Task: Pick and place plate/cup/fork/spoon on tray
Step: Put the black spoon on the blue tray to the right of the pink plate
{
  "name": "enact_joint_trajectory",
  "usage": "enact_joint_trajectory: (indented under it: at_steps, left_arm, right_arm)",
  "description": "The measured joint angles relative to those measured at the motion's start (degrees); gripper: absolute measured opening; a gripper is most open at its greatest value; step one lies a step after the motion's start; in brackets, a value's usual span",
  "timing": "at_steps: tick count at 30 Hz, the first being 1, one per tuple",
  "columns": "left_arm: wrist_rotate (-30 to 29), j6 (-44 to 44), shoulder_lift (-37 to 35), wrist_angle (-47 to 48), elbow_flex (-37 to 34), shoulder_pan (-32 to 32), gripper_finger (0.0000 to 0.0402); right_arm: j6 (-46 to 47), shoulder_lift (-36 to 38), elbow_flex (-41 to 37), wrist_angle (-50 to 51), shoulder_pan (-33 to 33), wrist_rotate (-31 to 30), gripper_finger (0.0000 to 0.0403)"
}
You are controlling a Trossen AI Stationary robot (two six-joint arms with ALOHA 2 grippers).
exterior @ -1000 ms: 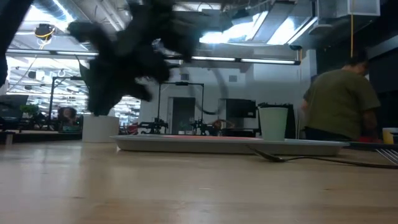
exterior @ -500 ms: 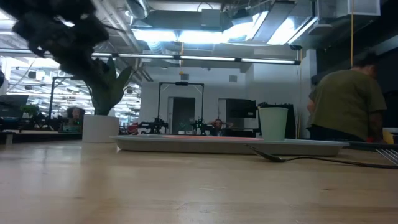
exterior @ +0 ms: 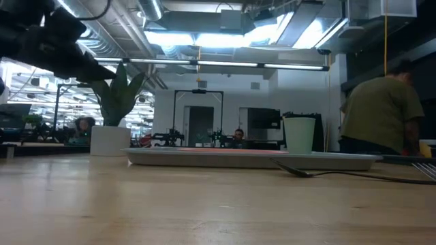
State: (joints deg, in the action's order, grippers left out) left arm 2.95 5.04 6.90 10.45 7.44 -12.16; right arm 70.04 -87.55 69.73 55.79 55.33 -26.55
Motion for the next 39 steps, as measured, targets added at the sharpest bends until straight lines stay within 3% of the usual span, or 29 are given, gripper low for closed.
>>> enact_joint_trajectory:
  at_steps: [5, 11, 18, 24, 32, 39]
  left_arm:
    - [-1.6, -0.9, -6.6, -0.3, -2.2, 0.0, 0.0053]
    - [-2.5, -1.5, -6.5, -1.5, -3.6, 0.1, 0.0053]
    - [-3.5, -0.4, -6.8, -6.1, -4.5, 0.1, 0.0053]
    - [-4.1, 0.2, -6.5, -11.3, -7.0, 0.1, 0.0053]
    - [-4.1, -0.1, -6.6, -11.3, -7.0, 0.1, 0.0053]
    - [-4.1, 0.0, -6.5, -11.2, -7.0, 0.1, 0.0053]
  right_arm:
    - [0.0, 0.0, 0.0, 0.0, 0.0, -0.8, 0.0042]
    - [-0.1, 0.0, 0.0, 0.3, 0.0, -3.7, 0.0042]
    - [-0.1, 0.0, 0.0, 3.5, -2.3, -13.8, 0.0042]
    - [-2.2, -2.0, 0.0, 4.9, -10.0, -6.0, 0.0042]
    - [-20.2, -8.5, 0.0, 2.6, -20.8, 0.6, 0.0042]
    - [-34.8, -13.3, 0.0, -5.7, -26.7, 10.5, 0.0042]
